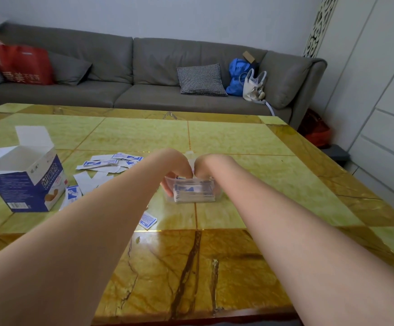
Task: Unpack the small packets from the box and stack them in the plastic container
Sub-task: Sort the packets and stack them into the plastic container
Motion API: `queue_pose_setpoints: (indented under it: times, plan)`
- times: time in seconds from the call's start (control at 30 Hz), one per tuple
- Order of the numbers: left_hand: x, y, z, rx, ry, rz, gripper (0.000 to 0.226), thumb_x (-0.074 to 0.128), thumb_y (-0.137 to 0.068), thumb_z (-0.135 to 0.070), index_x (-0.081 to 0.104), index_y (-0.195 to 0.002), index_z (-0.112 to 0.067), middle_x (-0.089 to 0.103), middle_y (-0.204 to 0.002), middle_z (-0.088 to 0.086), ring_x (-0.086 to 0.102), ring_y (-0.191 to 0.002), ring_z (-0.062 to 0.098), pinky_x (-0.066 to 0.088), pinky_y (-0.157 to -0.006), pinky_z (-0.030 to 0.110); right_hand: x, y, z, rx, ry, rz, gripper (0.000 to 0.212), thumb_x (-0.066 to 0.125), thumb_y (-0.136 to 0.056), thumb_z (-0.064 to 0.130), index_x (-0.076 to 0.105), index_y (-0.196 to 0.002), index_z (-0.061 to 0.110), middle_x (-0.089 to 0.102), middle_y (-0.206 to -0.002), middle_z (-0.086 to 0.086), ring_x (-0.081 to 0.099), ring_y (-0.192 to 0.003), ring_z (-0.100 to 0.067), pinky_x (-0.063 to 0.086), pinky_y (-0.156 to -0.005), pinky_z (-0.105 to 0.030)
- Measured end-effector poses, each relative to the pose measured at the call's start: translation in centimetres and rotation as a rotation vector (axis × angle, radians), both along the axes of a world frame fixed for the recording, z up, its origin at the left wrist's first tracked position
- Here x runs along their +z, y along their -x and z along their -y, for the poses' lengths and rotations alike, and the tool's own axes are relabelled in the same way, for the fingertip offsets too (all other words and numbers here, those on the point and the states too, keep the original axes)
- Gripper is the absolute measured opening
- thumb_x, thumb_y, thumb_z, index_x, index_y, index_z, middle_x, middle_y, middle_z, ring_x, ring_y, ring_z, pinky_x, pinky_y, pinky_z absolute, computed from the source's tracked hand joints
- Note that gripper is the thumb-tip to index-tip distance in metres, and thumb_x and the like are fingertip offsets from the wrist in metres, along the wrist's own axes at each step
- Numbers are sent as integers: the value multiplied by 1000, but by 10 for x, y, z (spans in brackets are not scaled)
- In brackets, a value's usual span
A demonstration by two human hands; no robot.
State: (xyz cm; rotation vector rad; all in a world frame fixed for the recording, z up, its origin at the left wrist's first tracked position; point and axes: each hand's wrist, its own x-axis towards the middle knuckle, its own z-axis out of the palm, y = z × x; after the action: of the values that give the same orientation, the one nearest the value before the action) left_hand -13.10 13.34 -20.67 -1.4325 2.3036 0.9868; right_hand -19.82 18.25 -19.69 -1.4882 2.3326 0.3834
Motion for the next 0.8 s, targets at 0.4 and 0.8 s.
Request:
queue_pose_setpoints:
  times: [0.4, 0.8]
  plan:
    - [37, -24, 5, 10, 324, -268, 29, 40, -96, -9, 52, -113, 10, 65, -108, 21, 66, -82, 29, 56, -64, 33, 44, -22, -2, -77, 543, 113, 29, 36, -92, 1, 55, -114, -4, 63, -110, -20, 60, -67, -28, 54, -72, -34]
    - [-29, -151, 7, -174, 496, 140, 49, 62, -85, -24, 47, -131, -14, 52, -131, 8, 50, -120, 26, 40, -96, 33, -52, -108, 3, 344, 426, 278, 26, 52, -89, 21, 62, -111, 12, 61, -118, -9, 56, -109, -28, 43, -85, -29]
